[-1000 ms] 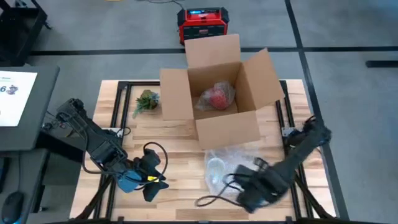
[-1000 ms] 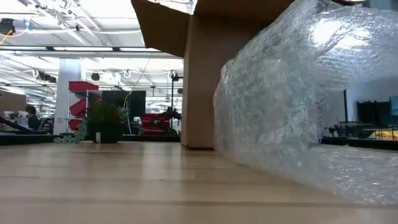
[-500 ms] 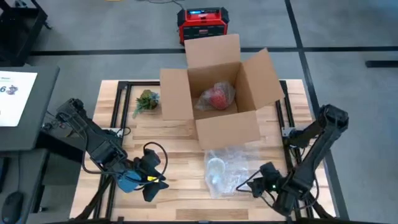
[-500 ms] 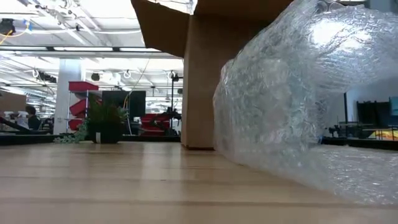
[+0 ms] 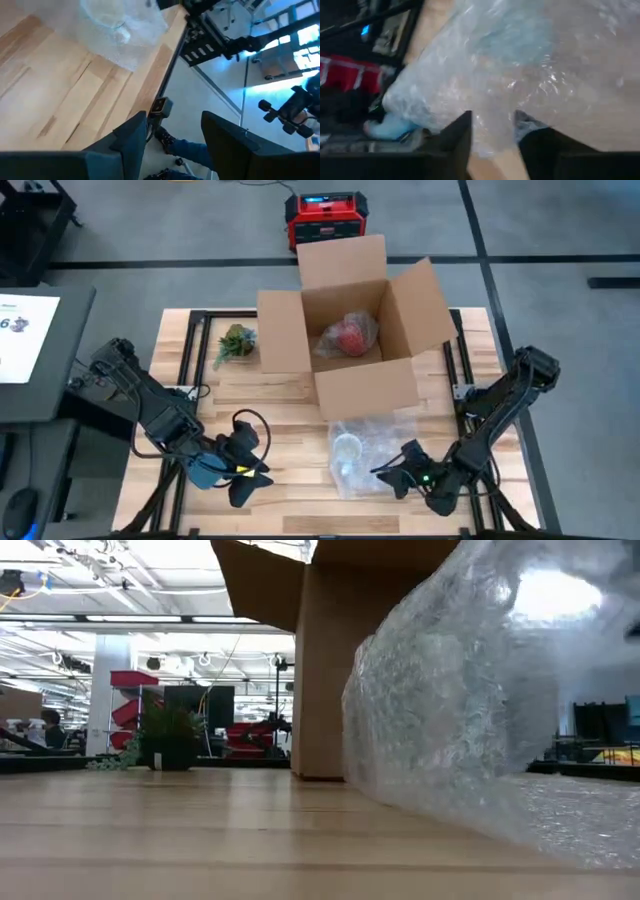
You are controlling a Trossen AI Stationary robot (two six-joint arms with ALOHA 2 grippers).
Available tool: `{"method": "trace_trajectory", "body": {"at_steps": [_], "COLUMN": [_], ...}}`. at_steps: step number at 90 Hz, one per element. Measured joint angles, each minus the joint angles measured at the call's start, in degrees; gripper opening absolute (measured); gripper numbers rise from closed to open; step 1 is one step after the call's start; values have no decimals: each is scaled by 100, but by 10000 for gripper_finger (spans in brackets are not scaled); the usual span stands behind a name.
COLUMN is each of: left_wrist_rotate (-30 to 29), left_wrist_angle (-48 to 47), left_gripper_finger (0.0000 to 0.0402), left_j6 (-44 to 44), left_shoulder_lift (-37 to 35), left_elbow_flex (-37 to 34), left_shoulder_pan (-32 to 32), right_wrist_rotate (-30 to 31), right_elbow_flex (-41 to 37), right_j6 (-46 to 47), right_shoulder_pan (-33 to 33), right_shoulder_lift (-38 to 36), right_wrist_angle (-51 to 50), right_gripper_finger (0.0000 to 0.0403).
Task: Wrap mug
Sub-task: Wrap the white mug with bubble wrap
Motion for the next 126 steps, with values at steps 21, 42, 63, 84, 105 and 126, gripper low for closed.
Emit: {"method": "trace_trajectory", "body": {"at_steps": [21,42,63,84,105,126], "left_wrist_rotate": [-40,-85,-127,-312,-381,-460], "left_wrist_angle": [-38,-42,-85,-79,-75,-81], "left_gripper_finger": [171,171,171,171,171,171], "left_j6": [79,149,311,588,730,750], "left_shoulder_lift": [0,0,0,0,0,0], "left_elbow_flex": [0,0,0,0,2,0], "left_shoulder_pan": [44,194,251,293,356,356], "right_wrist_rotate": [-1167,-1799,-2316,-2746,-2984,-3508], "right_elbow_flex": [709,1861,2420,2540,2536,2536], "right_j6": [-759,-1880,-3046,-3490,-3532,-3729], "right_shoulder_pan": [-672,-1558,-2384,-2931,-3130,-3141], "right_shoulder_lift": [-149,-105,49,430,898,1055], "right_wrist_angle": [-684,-1964,-2068,-2146,-2568,-2743], "right_gripper_finger": [11,2,0,0,0,0]}}
